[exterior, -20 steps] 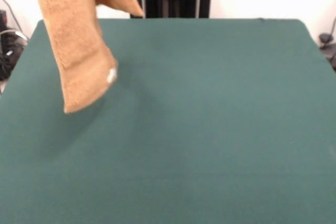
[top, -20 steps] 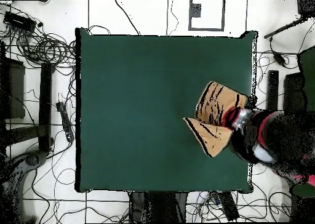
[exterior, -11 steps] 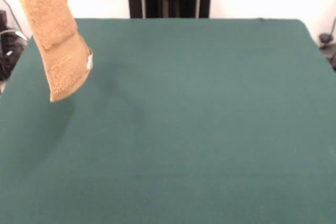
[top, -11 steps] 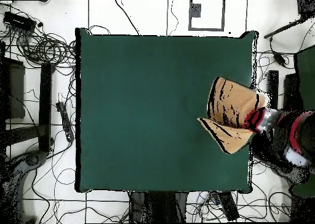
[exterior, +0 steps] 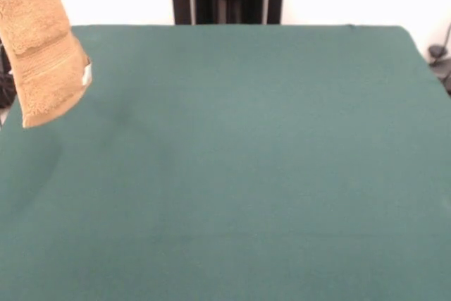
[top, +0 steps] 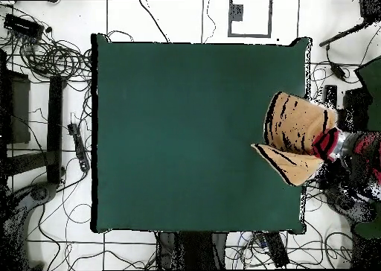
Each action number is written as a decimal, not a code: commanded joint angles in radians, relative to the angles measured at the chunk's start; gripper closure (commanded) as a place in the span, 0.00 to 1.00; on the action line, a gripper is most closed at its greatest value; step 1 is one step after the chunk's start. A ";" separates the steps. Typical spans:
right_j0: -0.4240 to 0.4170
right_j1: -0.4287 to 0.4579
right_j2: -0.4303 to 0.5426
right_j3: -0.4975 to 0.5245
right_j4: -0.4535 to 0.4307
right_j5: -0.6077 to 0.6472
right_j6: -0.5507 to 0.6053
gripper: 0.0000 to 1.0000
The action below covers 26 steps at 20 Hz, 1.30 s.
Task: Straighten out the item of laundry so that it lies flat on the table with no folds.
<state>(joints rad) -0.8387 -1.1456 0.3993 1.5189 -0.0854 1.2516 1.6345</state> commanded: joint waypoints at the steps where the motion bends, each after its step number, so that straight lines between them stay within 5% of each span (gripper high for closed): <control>1: 0.036 0.009 0.116 0.042 -0.014 0.031 -0.258 1.00; 26: 0.040 0.028 0.117 -0.008 -0.062 0.031 -0.246 1.00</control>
<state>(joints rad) -0.8387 -1.1447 0.4058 1.5129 -0.1105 1.2516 1.6345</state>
